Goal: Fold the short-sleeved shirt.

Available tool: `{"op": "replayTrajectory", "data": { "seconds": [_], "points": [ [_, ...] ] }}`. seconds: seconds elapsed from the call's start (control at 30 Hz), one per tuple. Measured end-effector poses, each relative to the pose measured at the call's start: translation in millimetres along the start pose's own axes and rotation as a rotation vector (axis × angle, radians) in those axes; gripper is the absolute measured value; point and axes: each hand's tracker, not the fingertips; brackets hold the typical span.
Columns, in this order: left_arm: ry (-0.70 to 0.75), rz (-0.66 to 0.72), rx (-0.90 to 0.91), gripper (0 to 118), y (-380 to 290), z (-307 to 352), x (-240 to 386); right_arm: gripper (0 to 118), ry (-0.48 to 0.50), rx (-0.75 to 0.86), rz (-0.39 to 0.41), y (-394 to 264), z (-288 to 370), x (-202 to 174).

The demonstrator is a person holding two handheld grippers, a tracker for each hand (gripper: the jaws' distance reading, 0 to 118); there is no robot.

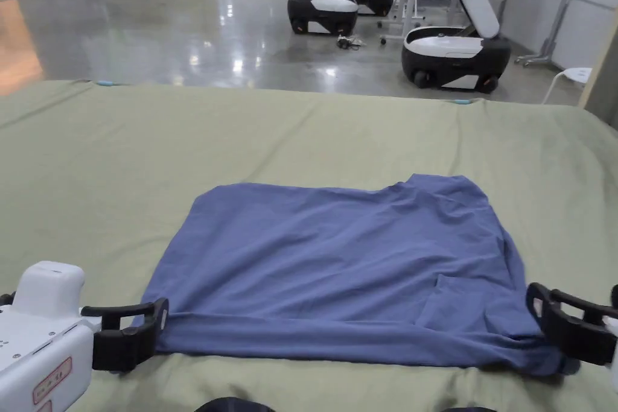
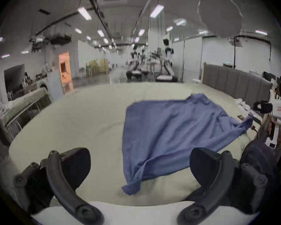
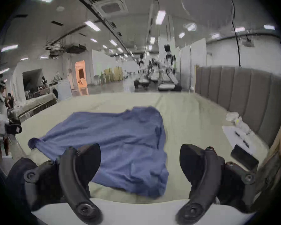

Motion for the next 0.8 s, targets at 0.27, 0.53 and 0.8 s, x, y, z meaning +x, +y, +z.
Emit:
{"op": "replayTrajectory", "data": {
  "seconds": [0.27,0.53,0.8],
  "points": [
    [0.061,0.047,-0.148,0,-26,-6,-32,3,-0.021,-0.027,-0.018,-11,15,-10],
    [-0.007,0.028,-0.239,114,-44,-38,-29,3,-0.049,-0.112,-0.067,-23,11,2],
    [0.02,0.066,-0.301,2,-49,-76,-21,23,-0.041,-0.201,-0.089,-43,-7,21]
  ]
}}
